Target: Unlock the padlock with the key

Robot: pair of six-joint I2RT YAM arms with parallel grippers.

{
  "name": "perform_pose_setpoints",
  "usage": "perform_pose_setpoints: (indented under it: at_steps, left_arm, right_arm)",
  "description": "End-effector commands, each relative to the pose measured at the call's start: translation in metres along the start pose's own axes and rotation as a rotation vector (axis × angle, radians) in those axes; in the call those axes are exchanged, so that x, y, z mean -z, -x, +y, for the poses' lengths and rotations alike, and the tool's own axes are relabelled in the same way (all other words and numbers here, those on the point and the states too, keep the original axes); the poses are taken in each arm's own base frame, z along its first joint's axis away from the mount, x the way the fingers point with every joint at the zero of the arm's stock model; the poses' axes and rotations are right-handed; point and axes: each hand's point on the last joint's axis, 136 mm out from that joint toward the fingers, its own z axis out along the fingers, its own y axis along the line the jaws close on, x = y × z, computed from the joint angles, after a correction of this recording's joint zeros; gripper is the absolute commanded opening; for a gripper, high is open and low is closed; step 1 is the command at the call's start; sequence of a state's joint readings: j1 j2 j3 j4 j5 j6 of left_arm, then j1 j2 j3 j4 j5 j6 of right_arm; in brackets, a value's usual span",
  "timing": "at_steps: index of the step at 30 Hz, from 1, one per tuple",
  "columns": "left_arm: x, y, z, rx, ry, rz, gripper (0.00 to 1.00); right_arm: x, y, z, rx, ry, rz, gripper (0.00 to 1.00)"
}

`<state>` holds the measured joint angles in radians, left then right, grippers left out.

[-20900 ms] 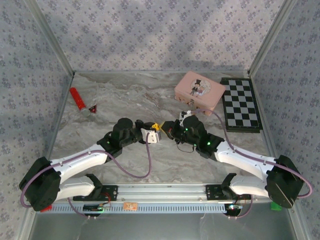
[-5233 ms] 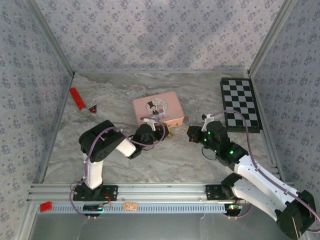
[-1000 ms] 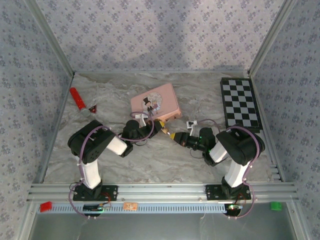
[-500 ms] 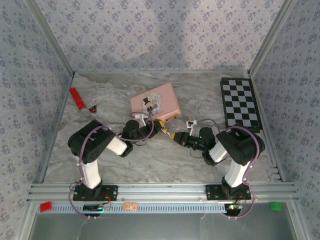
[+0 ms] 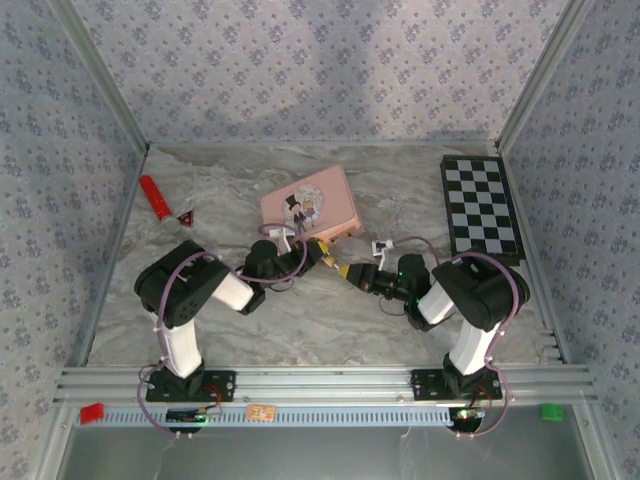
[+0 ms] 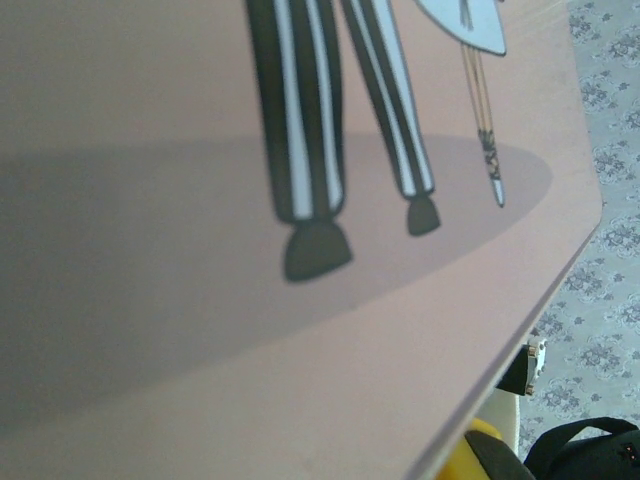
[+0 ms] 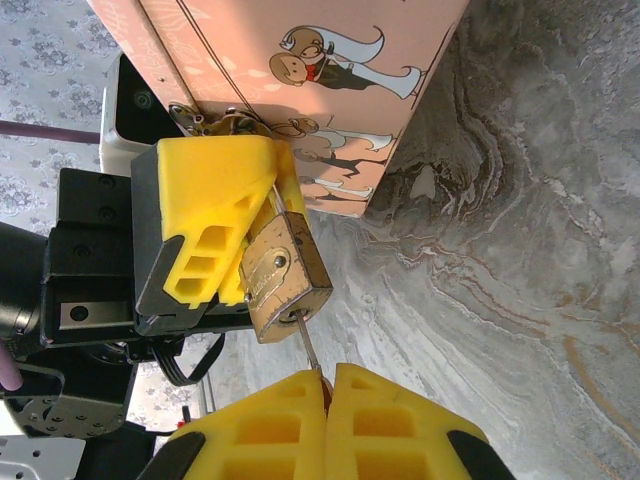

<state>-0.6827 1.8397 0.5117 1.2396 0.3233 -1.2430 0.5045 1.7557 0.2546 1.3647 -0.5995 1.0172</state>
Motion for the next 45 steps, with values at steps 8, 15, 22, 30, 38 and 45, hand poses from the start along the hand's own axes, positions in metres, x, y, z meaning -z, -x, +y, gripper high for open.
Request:
perform_pose_setpoints:
  at_steps: [8,15,22,30,38,45]
  left_arm:
    - [0.01,-0.029,0.033,0.188,0.101,0.096,0.0]
    - [0.009,-0.029,0.031,0.185,0.093,0.098,0.0]
    - [0.009,-0.029,0.031,0.185,0.093,0.095,0.0]
    - [0.008,-0.028,0.029,0.185,0.089,0.096,0.0]
    - [0.007,-0.027,0.029,0.184,0.087,0.094,0.0]
    - [0.009,-0.025,0.034,0.183,0.095,0.082,0.0]
  right_arm:
    - [-0.007,0.014,0.016,0.028,0.051,-0.031,0.0]
    - [-0.01,0.018,0.025,0.016,0.076,-0.028,0.0]
    - [-0.012,0.016,0.028,0.007,0.088,-0.018,0.0]
    - [-0.013,0.016,0.028,0.003,0.086,-0.017,0.0]
    - [-0.013,0.022,0.033,-0.018,0.098,-0.033,0.0]
    - [-0.011,0.027,0.041,-0.027,0.118,-0.041,0.0]
